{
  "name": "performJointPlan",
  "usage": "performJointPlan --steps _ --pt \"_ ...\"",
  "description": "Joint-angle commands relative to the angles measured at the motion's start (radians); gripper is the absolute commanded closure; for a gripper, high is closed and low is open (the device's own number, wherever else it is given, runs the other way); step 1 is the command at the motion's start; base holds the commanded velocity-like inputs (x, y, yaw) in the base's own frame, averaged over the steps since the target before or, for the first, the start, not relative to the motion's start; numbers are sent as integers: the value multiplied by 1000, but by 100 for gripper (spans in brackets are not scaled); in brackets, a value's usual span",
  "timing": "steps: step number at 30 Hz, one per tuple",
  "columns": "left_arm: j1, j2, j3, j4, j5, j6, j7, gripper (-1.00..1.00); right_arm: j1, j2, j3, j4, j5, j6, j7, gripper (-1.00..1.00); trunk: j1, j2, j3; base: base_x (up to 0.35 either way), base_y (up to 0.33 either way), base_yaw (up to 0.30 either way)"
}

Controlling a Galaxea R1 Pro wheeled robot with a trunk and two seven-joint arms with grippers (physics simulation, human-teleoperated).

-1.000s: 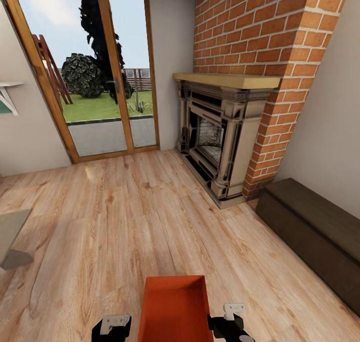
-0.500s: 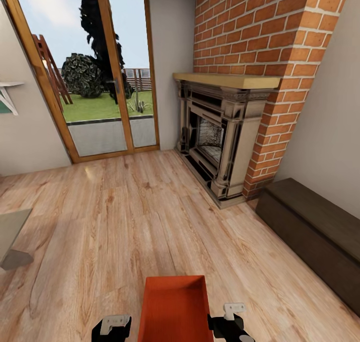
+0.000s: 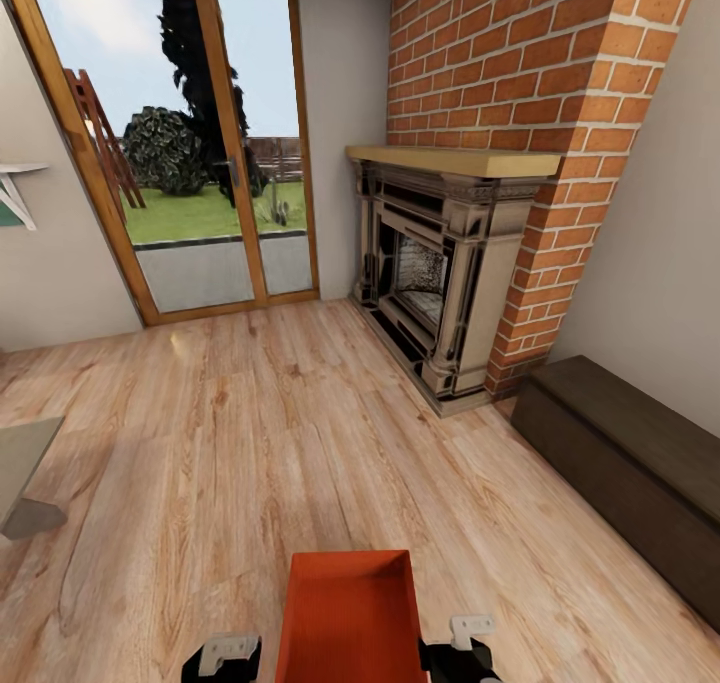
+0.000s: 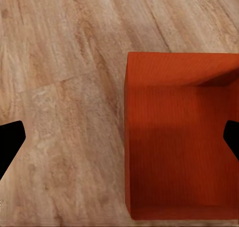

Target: Move the two storage containers from the living room to the garage. In the garage, place one container on the floor and stack the other container on top of it (either order is fine).

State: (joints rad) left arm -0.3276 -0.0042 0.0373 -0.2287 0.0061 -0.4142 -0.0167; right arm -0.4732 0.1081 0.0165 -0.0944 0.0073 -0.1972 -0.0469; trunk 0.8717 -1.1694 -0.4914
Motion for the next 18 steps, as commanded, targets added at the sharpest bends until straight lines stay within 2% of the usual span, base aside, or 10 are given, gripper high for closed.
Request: performJointPlan --steps 1,18 --pt "-1 0 3 6 0 -3 -2 -100 -1 0 2 3 1 -3 -6 -100 0 -1 -1 0 0 0" --pt "-1 0 4 29 2 -8 0 -100 -1 4 2 10 0 -1 -7 -100 0 -1 -1 0 0 0"
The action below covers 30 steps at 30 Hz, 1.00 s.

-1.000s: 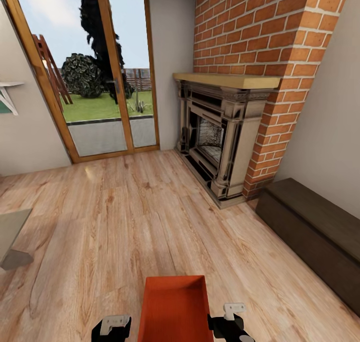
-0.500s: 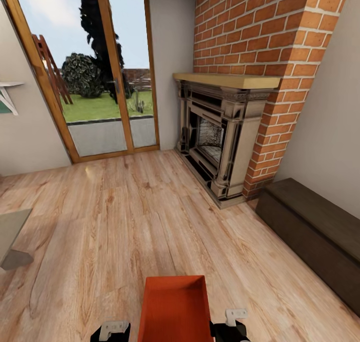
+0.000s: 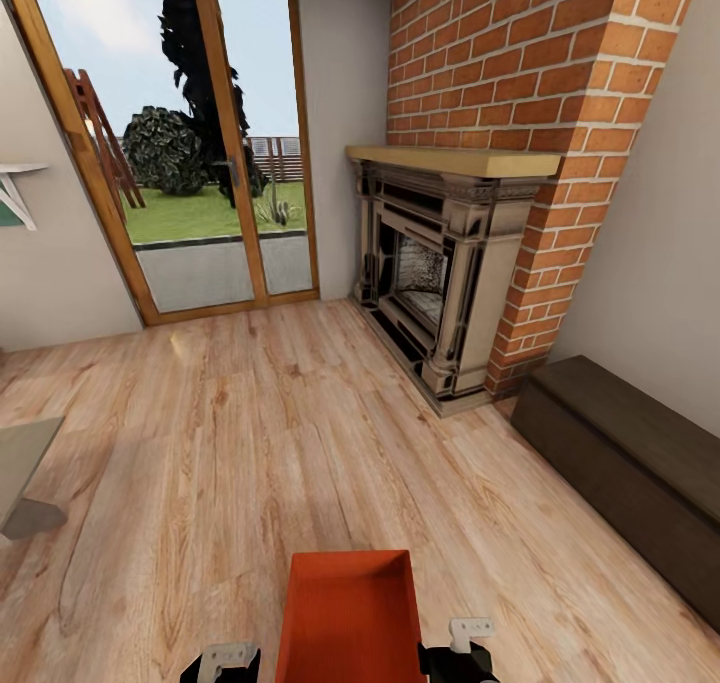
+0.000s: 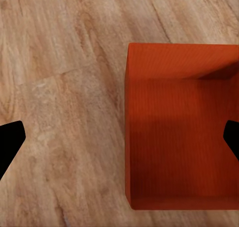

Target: Move the two storage containers from the living room to the garage. In the garage, place one container on the floor and stack the other container on top of it (either order is fine).

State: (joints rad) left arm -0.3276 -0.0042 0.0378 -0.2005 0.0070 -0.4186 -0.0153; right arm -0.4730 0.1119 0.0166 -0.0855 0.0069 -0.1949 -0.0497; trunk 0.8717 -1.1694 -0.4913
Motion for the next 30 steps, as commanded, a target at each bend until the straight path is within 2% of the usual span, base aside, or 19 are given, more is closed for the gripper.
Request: performJointPlan --steps 1,30 --pt "-1 0 4 1 1 -3 -2 -100 -1 1 2 1 1 -3 -4 -100 0 -1 -1 0 0 0" --pt "-1 -5 2 1 0 -4 -2 -100 -1 6 2 1 1 -4 -4 -100 0 -1 -1 0 0 0"
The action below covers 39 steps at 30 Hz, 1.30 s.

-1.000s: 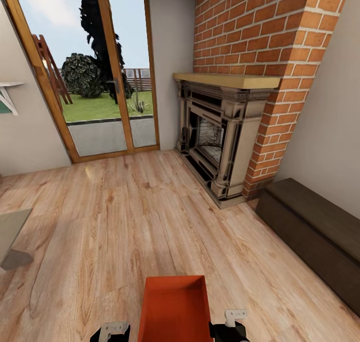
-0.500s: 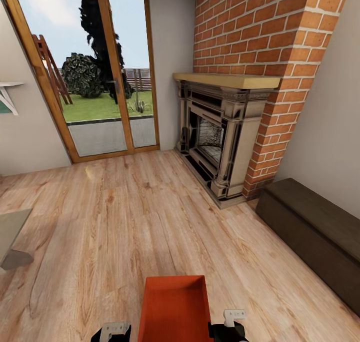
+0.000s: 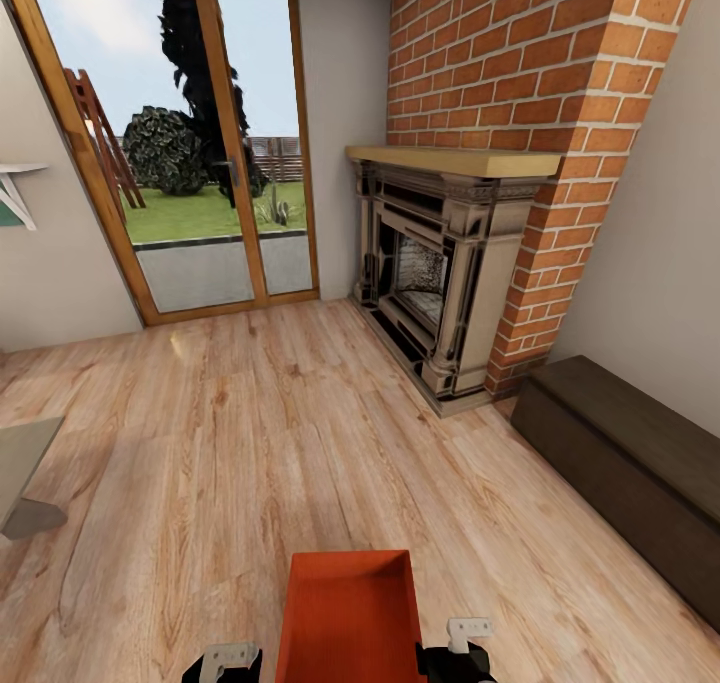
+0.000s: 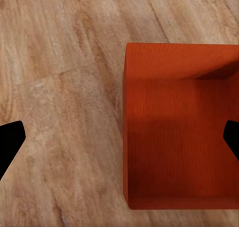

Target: Move the two storage containers from the living room to the garage. In the garage, place one container on the floor and stack the other container on top of it (either order is fine).

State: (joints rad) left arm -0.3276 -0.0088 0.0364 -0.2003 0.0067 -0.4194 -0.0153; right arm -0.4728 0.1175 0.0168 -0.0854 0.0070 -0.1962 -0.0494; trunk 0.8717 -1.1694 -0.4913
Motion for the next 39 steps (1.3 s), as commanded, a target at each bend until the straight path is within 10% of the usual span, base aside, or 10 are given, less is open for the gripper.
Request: performJointPlan --steps 1,39 --pt "-1 0 3 1 0 -3 -2 -100 -1 0 2 1 1 -3 -4 -100 0 -1 -1 0 0 0" --pt "30 -52 -1 -154 1 95 1 -100 -22 -15 9 -16 4 16 -42 -100 0 -1 -1 0 0 0"
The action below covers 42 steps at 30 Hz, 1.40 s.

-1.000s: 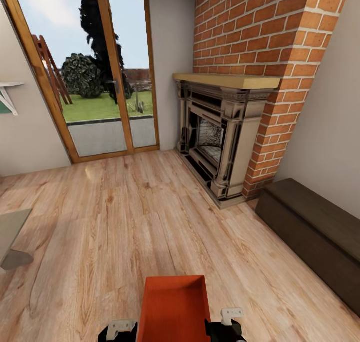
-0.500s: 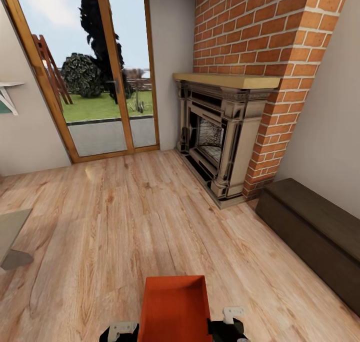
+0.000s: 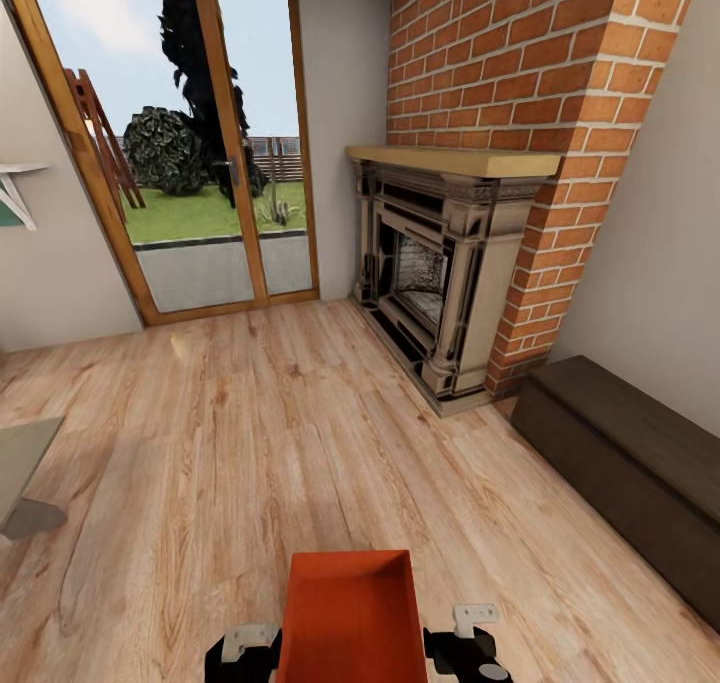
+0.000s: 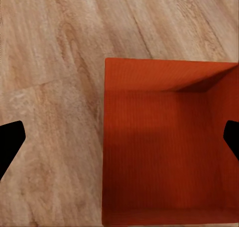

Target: Move the two storage containers from the living room to the garage. In the garage, place one container on the floor and stack the other container on top of it (either order is fine).

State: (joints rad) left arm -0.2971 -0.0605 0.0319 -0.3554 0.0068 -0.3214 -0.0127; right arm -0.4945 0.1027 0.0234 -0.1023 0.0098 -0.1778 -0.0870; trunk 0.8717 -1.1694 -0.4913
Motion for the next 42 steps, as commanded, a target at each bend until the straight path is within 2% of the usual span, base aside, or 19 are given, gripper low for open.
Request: performJointPlan --steps 1,9,42 --pt "-1 0 4 1 0 -26 -2 -100 -1 0 3 1 1 -3 -6 -100 0 -1 -1 0 0 0" --pt "0 1 4 3 -1 -50 -3 -100 -1 -1 3 1 1 -8 -6 -100 0 -1 -1 0 0 0" --pt "0 1 5 7 -1 -53 -3 -100 -1 -8 3 1 -1 -15 -2 -100 0 -1 -2 0 0 0"
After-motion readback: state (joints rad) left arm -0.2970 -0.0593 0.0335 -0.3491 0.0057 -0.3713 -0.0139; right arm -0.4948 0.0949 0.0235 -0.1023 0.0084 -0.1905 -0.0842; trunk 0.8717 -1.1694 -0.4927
